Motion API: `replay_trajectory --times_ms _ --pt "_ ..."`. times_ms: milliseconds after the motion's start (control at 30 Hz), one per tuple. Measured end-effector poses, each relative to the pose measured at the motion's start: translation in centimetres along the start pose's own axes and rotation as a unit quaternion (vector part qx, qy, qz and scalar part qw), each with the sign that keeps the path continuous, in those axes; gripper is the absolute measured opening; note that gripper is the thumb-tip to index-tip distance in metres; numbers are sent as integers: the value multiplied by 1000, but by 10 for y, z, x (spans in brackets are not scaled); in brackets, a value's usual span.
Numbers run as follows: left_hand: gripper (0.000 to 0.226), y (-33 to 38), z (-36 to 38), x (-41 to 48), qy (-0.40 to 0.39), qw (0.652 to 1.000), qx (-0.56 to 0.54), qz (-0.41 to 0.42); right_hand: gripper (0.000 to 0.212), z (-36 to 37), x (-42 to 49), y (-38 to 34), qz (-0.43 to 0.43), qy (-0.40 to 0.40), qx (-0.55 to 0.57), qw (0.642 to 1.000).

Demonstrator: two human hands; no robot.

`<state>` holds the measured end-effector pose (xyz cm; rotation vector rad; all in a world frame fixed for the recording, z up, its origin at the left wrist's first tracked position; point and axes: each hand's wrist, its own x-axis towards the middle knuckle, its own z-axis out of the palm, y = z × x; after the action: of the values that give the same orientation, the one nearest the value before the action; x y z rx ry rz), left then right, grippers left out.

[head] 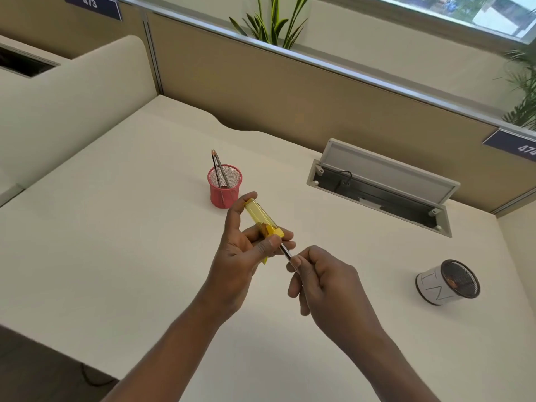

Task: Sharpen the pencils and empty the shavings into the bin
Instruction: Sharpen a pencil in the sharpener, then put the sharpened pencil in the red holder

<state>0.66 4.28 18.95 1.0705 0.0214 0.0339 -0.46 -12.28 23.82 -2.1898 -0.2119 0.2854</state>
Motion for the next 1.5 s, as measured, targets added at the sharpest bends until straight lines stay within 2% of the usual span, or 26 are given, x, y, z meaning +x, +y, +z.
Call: replay_trajectory --times_ms 167,333,533,733,933,1100,1367,1500 --pt "69 0 -2 2 0 1000 -19 1 28 2 -2 2 3 -2 23 1000" --pt "69 0 -3 4 32 998 -62 -4 24 3 -2 6 -5 5 37 999" --pt "60 1 -5 6 49 995 -84 -10 25 6 -3 12 -1 5 70 998" --pt "60 1 -4 7 78 988 -131 -30 21 7 -1 16 18 -12 171 985" --pt "64 -2 -11 1 139 965 -201 -92 19 8 9 20 37 -22 243 969" --pt "55 -5 -23 -8 184 951 -214 -125 18 12 36 21 28 -24 253 967" --pt "38 -8 -48 -27 202 947 -199 -149 19 31 115 9 3 -35 267 963" --pt "44 -8 -56 -29 201 946 -198 -162 16 46 166 1 -16 8 261 965"
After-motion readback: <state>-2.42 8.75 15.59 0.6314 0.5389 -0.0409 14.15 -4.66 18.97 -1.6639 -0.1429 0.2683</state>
